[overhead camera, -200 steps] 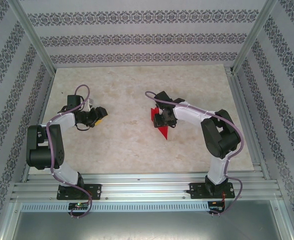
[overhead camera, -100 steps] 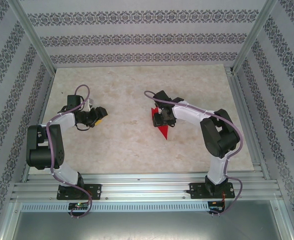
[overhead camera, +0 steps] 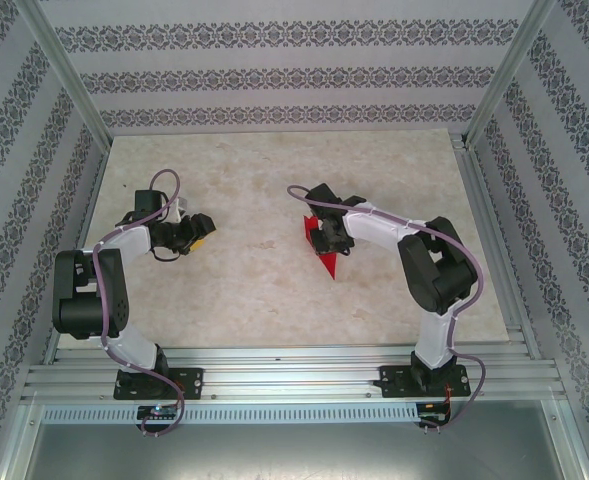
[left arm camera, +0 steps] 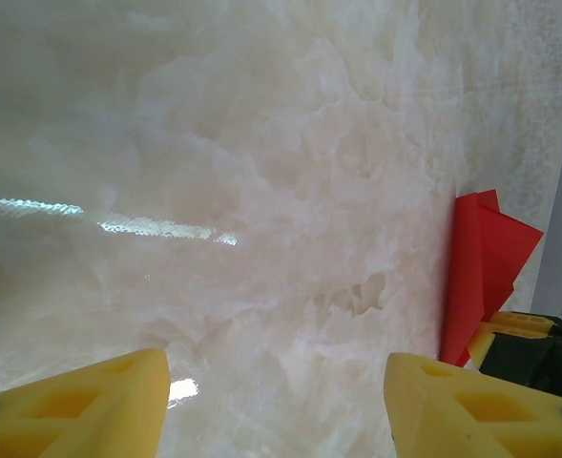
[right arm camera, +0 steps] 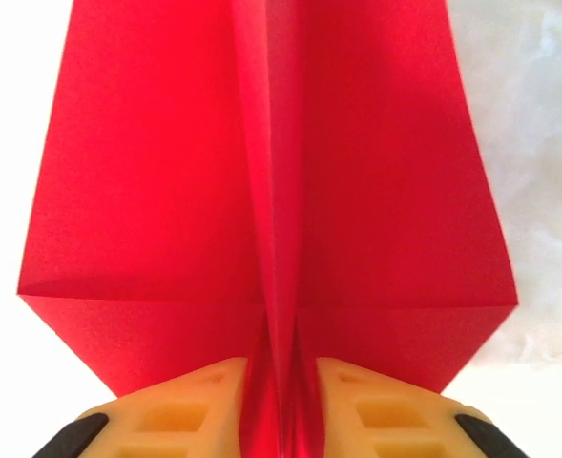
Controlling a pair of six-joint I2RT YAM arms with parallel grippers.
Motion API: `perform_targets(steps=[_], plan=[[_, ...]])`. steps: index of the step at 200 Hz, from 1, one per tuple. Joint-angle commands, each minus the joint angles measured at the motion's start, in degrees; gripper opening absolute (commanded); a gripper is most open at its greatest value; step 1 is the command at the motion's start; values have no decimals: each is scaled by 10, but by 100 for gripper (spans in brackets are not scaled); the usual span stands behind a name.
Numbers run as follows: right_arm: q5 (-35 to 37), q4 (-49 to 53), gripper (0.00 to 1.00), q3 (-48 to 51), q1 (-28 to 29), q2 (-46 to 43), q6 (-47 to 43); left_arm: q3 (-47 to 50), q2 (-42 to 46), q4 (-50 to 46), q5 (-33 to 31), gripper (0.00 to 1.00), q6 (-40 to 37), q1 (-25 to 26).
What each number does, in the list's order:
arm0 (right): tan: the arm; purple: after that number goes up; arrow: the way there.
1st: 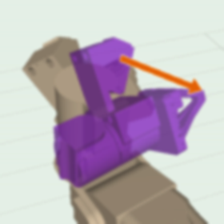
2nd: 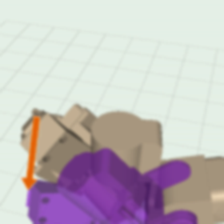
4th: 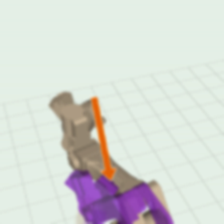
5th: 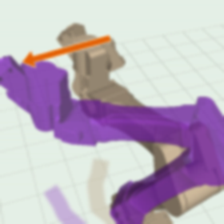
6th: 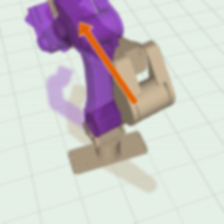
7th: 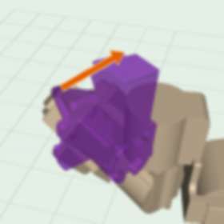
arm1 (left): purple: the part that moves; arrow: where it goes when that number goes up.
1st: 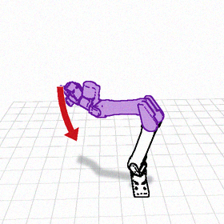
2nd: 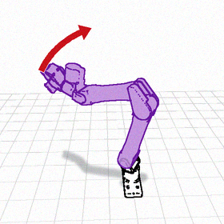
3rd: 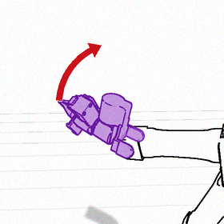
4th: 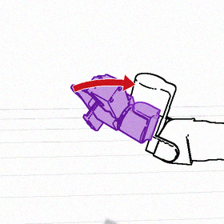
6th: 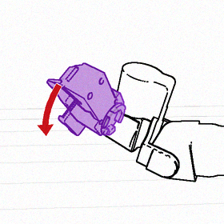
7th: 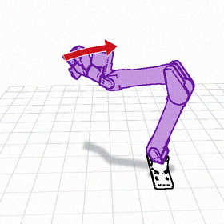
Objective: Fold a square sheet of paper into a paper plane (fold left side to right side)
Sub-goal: Pick up the paper plane at the center of the table, then place the paper plane at the top-center of the table.
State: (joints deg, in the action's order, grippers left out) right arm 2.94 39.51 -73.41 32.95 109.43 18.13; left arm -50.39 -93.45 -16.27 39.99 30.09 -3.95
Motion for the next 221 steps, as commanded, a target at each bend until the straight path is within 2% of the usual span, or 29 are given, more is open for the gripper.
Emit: perform_targets(steps=[1,27,48,71,103,142,196,221], plan=[[8,11,21,-10,8,17,4,-3,9,0,-2,62,-13,8],[2,24,10,-17,9,11,7,7,36,9,3,62,-11,8],[25,50,2,-34,1,-19,0,31,95,18,-6,63,-17,8],[36,67,2,-67,-14,-35,-7,56,178,6,-26,65,-34,8],[54,94,2,-146,-35,0,-24,81,297,-26,-64,78,-58,7],[73,135,2,-303,-60,94,-40,81,413,-59,-109,100,-70,8],[63,215,3,-522,-83,249,-53,52,460,-132,-121,100,-106,11],[54,277,3,-622,-87,320,-60,58,518,-149,-164,100,-147,13]])
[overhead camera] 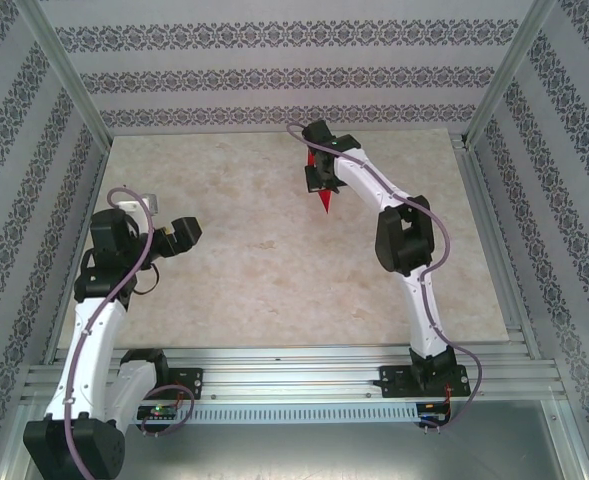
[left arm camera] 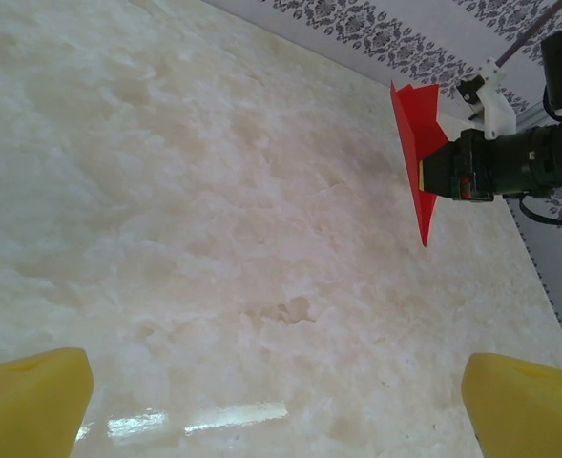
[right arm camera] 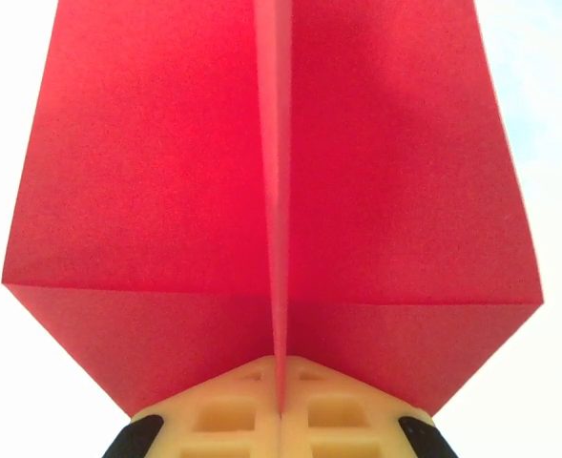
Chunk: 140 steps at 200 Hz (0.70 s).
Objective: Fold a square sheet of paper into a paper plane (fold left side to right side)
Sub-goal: Place the paper plane at the top-center of the table.
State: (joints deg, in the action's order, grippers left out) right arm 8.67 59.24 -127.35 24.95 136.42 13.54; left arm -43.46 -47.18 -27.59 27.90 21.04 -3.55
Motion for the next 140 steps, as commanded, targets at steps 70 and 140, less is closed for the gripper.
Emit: perform_targets(steps=[70,140], plan=[[-20,118,5,-169,-31,130,-7,-6,74,-47,-53,100,-83,10],[-30,133,11,-194,-44,170,0,-8,61,-43,-55,100,-74,10]])
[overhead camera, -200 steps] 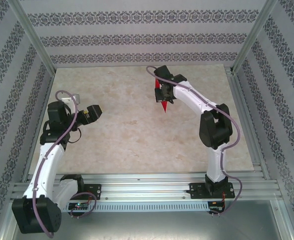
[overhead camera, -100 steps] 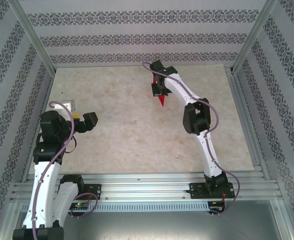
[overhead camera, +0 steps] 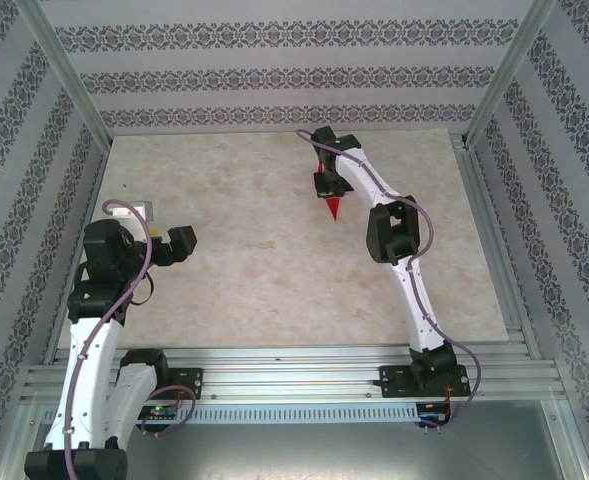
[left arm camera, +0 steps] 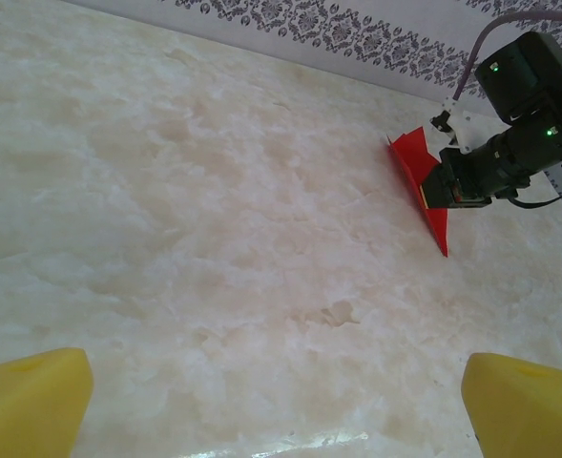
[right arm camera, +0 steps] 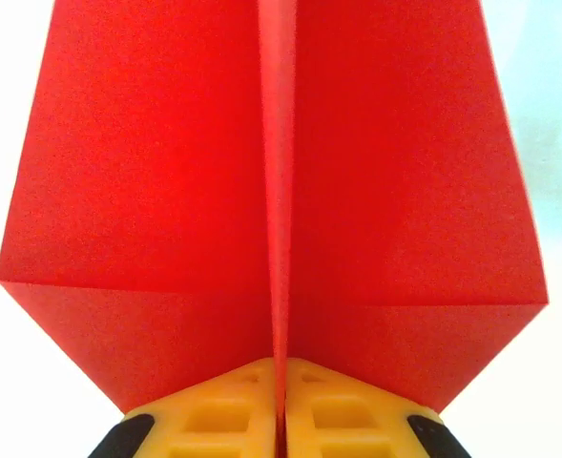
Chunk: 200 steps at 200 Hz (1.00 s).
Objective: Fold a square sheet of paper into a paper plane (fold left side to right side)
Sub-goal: Place the paper plane at the top-center of the table.
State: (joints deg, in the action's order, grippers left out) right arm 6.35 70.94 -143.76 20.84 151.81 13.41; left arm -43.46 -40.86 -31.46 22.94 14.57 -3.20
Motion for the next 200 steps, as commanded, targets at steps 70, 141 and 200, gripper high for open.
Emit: perform_targets(steps=[70,141,200], plan=[[-9,24,23,-30,-3,22,3,-13,-15,-11,-2,100,-6,6],[0,37,27,-29,-2,-3,2,-14,-26,-12,1,100,-1,6],[20,38,32,18,6,-73,8,-22,-35,-12,4,100,5,6]])
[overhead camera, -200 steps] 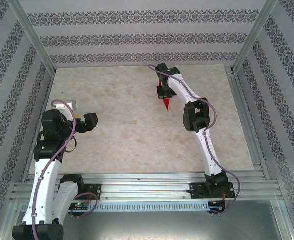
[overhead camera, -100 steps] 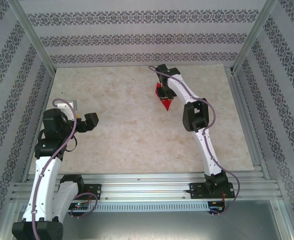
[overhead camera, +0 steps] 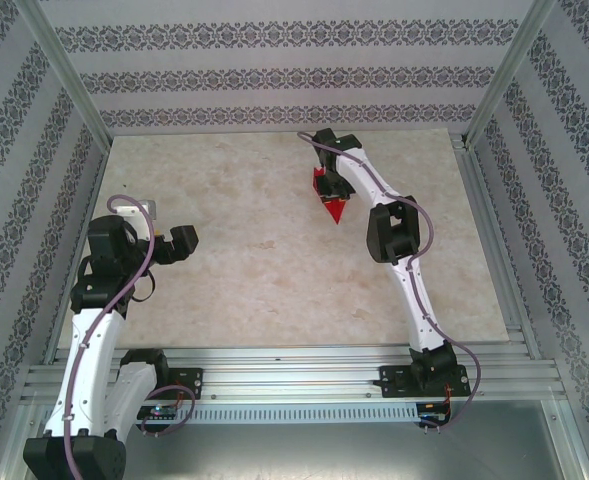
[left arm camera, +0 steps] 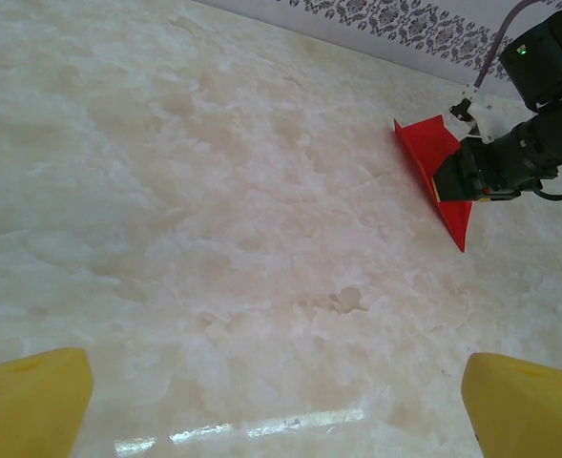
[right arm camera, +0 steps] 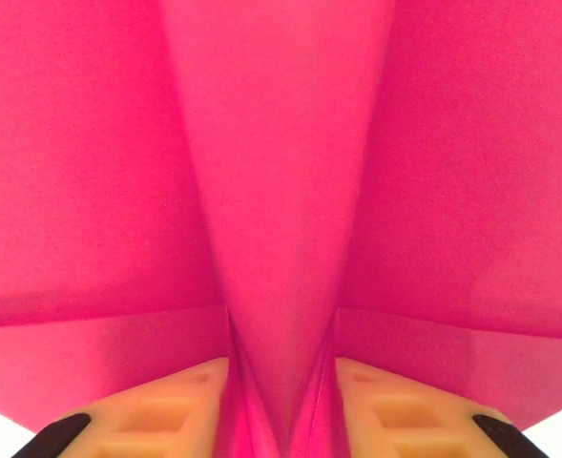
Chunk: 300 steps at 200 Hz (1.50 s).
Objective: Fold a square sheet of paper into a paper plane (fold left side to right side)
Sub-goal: Place the paper plane at the top-center of the table, then reset both arms
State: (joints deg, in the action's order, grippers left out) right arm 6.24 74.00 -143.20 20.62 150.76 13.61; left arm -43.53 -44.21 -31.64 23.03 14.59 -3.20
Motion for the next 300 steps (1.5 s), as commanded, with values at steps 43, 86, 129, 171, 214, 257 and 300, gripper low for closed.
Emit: perform_targets(steps=[43,86,129,171,214,257,300], plan=[[35,18,35,30,19,-102,7,-26,-3,-11,4,100,9,7],[50,-42,38,166,31,-249,9,-19,-10,24,12,100,33,7],[104,-184,46,451,26,-506,-8,-3,-34,77,-76,100,80,6],[85,-347,50,741,-34,-724,-28,35,-68,162,-169,100,132,4],[97,-584,90,1009,-121,-891,-49,86,-110,256,-288,100,115,4],[81,-787,98,1143,-200,-873,-85,113,-186,321,-343,100,42,4],[59,-929,98,1146,-220,-760,-100,179,-241,471,-355,100,-30,5]])
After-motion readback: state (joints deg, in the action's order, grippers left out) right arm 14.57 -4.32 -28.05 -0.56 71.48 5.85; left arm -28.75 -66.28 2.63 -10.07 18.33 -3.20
